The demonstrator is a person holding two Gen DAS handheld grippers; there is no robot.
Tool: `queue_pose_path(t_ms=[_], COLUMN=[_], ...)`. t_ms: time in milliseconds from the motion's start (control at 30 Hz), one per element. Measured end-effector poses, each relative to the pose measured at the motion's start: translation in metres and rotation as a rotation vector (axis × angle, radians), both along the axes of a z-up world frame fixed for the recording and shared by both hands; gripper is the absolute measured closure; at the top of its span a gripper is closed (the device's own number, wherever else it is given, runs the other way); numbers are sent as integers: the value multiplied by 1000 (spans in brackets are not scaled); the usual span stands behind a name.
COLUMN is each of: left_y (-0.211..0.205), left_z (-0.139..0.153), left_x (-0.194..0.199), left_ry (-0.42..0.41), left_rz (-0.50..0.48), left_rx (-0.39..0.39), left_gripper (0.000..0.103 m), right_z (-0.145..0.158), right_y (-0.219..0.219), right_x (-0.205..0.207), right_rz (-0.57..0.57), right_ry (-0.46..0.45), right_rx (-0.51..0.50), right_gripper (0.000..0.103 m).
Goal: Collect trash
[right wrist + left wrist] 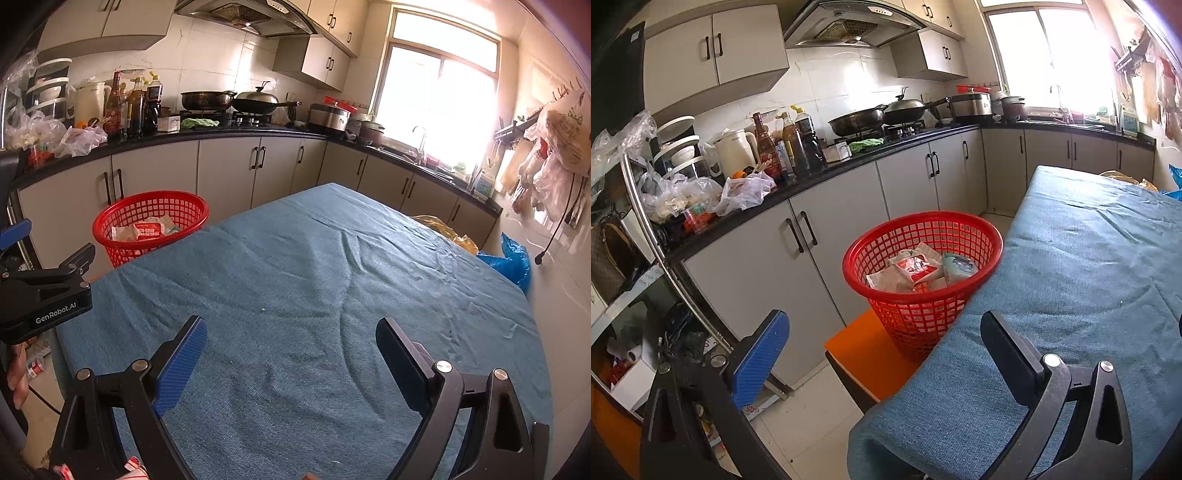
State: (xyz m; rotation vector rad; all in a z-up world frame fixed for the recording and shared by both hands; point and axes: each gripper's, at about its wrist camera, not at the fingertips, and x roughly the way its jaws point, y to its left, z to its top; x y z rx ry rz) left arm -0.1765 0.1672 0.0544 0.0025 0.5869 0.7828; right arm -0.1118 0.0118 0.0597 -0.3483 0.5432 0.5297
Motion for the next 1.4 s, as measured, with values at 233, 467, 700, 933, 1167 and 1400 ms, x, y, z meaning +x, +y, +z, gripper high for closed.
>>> queue_pose_path(t_ms=[233, 467, 700, 933, 1167, 1400], left_y=[4, 8, 9, 11, 11, 10], left_z=[-5, -9, -9, -10, -10, -9], left_x=[1, 2, 1, 0, 1, 1], left_ry=[9, 14, 15, 16, 15, 16], left_rz=[-1, 1, 2, 0, 2, 0], left_rx=[-4, -11, -11, -14, -13, -13], left_gripper=[0, 0, 0, 0, 0, 0], right_z=[-3, -6, -6, -7, -8, -8], right_y=[3, 6, 5, 6, 6, 6], right_x=[1, 2, 1, 1, 1, 1], right_rz=[0, 2, 3, 5, 6, 7], right_ry=[6, 10, 11, 12, 13, 14], right_rx=[-7, -14, -15, -16, -17, -17], right_gripper=[8, 8, 8, 8, 8, 8])
